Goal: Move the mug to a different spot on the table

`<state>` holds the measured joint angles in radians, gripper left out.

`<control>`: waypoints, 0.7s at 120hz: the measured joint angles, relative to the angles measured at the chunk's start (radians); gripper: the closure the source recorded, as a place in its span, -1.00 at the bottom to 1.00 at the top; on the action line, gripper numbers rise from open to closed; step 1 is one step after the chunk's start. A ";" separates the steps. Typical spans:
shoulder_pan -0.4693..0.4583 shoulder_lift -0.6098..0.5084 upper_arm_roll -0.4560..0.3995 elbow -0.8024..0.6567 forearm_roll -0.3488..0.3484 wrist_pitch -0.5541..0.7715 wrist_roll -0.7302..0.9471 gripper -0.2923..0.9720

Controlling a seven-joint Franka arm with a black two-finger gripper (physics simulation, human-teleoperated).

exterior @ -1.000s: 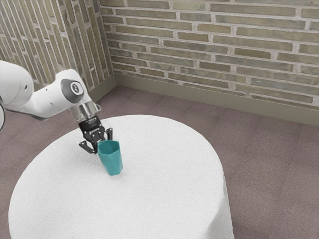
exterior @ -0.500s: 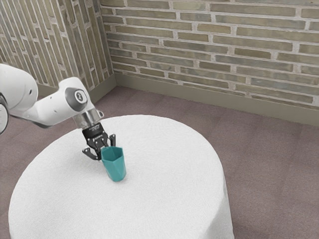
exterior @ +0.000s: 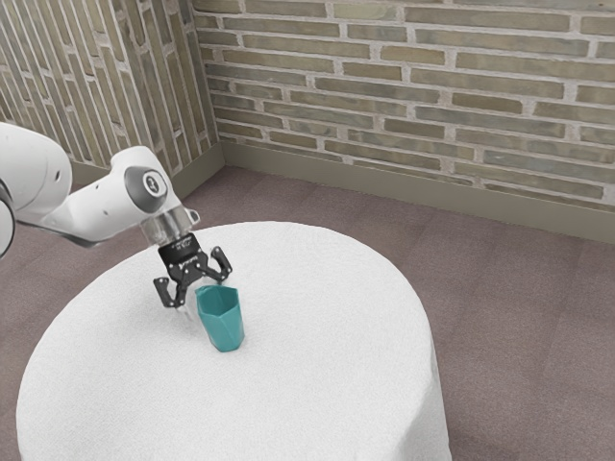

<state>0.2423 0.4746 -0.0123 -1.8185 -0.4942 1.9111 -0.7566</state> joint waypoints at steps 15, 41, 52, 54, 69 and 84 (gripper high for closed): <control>0.000 -0.001 0.000 0.019 0.003 0.001 0.003 -0.48; 0.000 -0.010 0.001 0.083 0.034 0.001 0.007 -0.52; -0.002 -0.027 0.001 0.116 0.088 0.001 0.008 -0.52; -0.002 -0.032 0.002 0.119 0.097 0.001 0.008 -0.52; -0.018 -0.094 0.011 0.124 0.166 0.000 0.017 -0.53; -0.055 -0.204 0.011 0.121 0.314 -0.009 0.033 -0.53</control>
<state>0.1877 0.2704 -0.0008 -1.6974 -0.1798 1.9020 -0.7240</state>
